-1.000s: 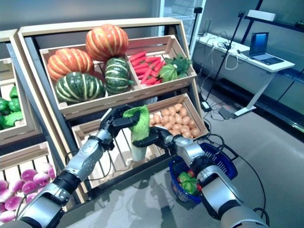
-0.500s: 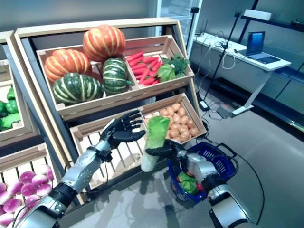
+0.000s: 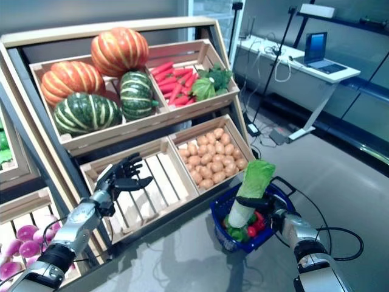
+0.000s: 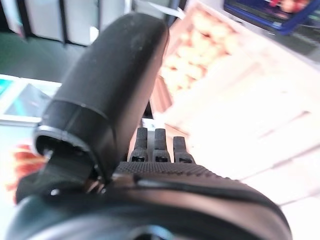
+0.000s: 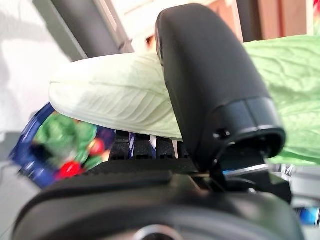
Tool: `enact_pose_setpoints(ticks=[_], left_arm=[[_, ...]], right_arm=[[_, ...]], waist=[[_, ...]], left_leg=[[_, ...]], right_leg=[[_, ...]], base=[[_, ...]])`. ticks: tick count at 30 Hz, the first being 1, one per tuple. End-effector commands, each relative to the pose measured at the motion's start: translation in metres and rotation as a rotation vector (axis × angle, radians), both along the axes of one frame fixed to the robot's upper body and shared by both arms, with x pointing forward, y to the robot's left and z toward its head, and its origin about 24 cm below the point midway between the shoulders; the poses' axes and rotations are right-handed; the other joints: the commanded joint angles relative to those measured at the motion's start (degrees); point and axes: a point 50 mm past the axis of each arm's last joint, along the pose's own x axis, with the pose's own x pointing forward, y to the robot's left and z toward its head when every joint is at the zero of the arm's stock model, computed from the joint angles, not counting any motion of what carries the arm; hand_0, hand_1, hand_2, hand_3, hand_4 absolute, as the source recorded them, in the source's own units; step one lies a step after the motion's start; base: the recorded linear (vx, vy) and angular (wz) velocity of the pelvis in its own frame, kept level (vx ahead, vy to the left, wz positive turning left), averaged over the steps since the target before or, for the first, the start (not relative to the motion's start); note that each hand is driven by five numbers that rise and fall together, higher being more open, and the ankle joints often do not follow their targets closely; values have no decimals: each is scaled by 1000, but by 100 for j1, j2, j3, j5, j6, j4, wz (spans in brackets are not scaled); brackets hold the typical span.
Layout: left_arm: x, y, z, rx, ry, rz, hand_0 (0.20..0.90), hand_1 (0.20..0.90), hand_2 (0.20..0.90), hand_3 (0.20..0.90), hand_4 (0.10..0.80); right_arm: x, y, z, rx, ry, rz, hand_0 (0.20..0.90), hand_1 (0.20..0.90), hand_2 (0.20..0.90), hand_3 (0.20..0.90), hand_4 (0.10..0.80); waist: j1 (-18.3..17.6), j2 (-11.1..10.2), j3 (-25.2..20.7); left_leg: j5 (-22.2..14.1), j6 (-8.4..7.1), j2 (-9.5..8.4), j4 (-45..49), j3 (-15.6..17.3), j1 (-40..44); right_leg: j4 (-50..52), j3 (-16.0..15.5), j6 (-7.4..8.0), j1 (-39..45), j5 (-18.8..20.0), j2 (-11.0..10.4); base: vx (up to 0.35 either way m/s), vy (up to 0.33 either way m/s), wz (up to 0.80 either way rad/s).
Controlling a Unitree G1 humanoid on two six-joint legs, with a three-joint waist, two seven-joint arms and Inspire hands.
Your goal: Put vegetables into the basket
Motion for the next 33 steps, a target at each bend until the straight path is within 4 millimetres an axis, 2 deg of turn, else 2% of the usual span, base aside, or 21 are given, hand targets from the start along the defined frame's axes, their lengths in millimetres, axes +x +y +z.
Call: enact_pose_setpoints(ticks=[1, 5, 8, 14, 19, 20, 21, 22, 27, 33], left_arm=[[38, 0, 75, -5, -347, 1, 900, 900, 900, 900, 800], [43, -12, 85, -44, -381, -6, 900, 900, 900, 900, 800], [43, -23, 84, -113, -386, -4, 900, 900, 900, 900, 800], [40, -37, 80, -165, -397, -49, 900, 900, 900, 900, 800], [40, -50, 81, -214, -421, -51, 900, 900, 900, 900, 800], [40, -52, 83, -219, -429, -54, 900, 900, 900, 900, 800], [40, -54, 84, -225, -439, -60, 900, 900, 900, 900, 800], [40, -56, 87, -232, -452, -66, 900, 900, 900, 900, 800], [41, -50, 97, -249, -499, -25, 900, 900, 900, 900, 800], [42, -52, 101, -251, -519, -38, 900, 900, 900, 900, 800]], right_arm=[[44, -35, 88, -57, -389, -188, 300, 300, 300, 300, 400], [47, -45, 100, -36, -422, -285, 300, 300, 300, 300, 400], [53, -52, 118, 16, -485, -372, 300, 300, 300, 300, 400], [60, -54, 137, 49, -554, -440, 300, 300, 300, 300, 400], [68, -58, 164, 32, -598, -460, 300, 300, 300, 300, 400], [68, -59, 167, 29, -604, -462, 324, 324, 324, 324, 416], [69, -60, 171, 27, -612, -466, 396, 396, 396, 396, 464], [69, -61, 176, 26, -619, -469, 900, 900, 900, 900, 800], [70, -67, 192, -11, -628, -496, 900, 900, 900, 900, 800], [69, -69, 194, -3, -620, -536, 900, 900, 900, 900, 800]], waist=[[58, -35, 602], [96, 48, 1032], [166, 169, 1290], [186, 329, 1586], [138, 448, 1813], [137, 459, 1836], [136, 474, 1864], [138, 487, 1877], [165, 486, 1909], [178, 455, 1904]], left_leg=[[-1853, 330, 70, 2421, -11, -795], [-2341, 438, 149, 3570, -113, -1602], [-2699, 493, 101, 4462, -248, -2216], [-3103, 553, 13, 5381, -359, -2847], [-3347, 576, -61, 6082, -398, -3483], [-3362, 572, -66, 6147, -408, -3550], [-3395, 576, -64, 6229, -414, -3619], [-3440, 568, -57, 6338, -419, -3712], [-3602, 571, -12, 6722, -440, -3969], [-3641, 550, 12, 6803, -449, -4030]], right_leg=[[2106, 179, -486, -817, -1234, -164], [3238, 83, -607, -1516, -1598, -384], [4212, 34, -679, -2112, -1909, -643], [5169, 162, -730, -2782, -2233, -875], [5943, 355, -749, -3538, -2466, -1052], [5993, 374, -752, -3607, -2476, -1052], [6071, 390, -759, -3683, -2507, -1065], [6169, 416, -765, -3788, -2545, -1077], [6503, 483, -796, -4076, -2687, -1096], [6592, 538, -764, -4189, -2697, -1065]], base=[[-305, -35, 7], [-169, -35, 18], [-97, -25, 21], [-53, -10, 12], [-95, 31, 9], [-88, 26, 8], [-78, 23, 2], [-76, 26, 0], [-50, 19, -1], [-4, 2, -1]])
